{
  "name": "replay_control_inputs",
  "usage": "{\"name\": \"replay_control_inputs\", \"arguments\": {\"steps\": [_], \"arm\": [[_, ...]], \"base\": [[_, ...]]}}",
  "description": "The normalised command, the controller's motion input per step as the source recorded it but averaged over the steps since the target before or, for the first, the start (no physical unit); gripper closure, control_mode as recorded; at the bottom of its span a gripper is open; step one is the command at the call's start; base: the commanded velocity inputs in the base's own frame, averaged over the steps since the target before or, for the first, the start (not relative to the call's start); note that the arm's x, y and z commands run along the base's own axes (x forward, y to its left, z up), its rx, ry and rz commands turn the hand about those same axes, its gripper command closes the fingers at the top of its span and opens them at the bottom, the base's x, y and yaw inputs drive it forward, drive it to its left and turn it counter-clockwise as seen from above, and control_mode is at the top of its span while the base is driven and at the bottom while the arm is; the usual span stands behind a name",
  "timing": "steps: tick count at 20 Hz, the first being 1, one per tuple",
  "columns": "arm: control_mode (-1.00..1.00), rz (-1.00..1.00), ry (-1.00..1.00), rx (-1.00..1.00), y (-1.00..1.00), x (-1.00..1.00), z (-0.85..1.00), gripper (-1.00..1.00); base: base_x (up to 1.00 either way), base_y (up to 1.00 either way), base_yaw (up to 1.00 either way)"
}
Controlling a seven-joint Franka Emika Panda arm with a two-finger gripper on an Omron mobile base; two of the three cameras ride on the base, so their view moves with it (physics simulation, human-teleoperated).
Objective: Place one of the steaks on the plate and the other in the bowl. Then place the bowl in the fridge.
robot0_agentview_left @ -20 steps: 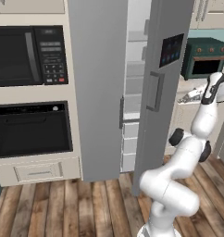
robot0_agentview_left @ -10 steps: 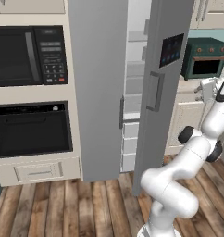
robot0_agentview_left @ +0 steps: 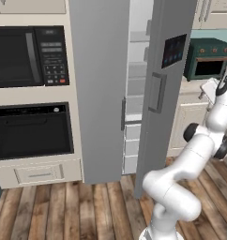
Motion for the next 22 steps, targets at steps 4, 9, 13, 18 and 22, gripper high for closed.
{"name": "replay_control_inputs", "arguments": {"steps": [4,9,13,18,22], "arm": [[-1.0,-0.21,0.66,-0.2,0.14,-0.68,-0.17,-1.0],[-1.0,-0.05,-0.21,-0.47,0.72,-1.0,0.13,-1.0],[-1.0,-0.09,-0.34,-0.4,0.86,-1.0,0.22,-1.0],[-1.0,-0.03,-0.35,-0.55,1.0,-1.0,-0.11,-1.0],[-1.0,0.0,-0.09,-0.87,1.0,-0.81,-0.28,-1.0]], "base": [[0.0,0.0,0.0],[0.0,0.0,0.0],[0.0,0.0,0.0],[0.0,0.0,0.0],[0.0,0.0,0.0]]}}
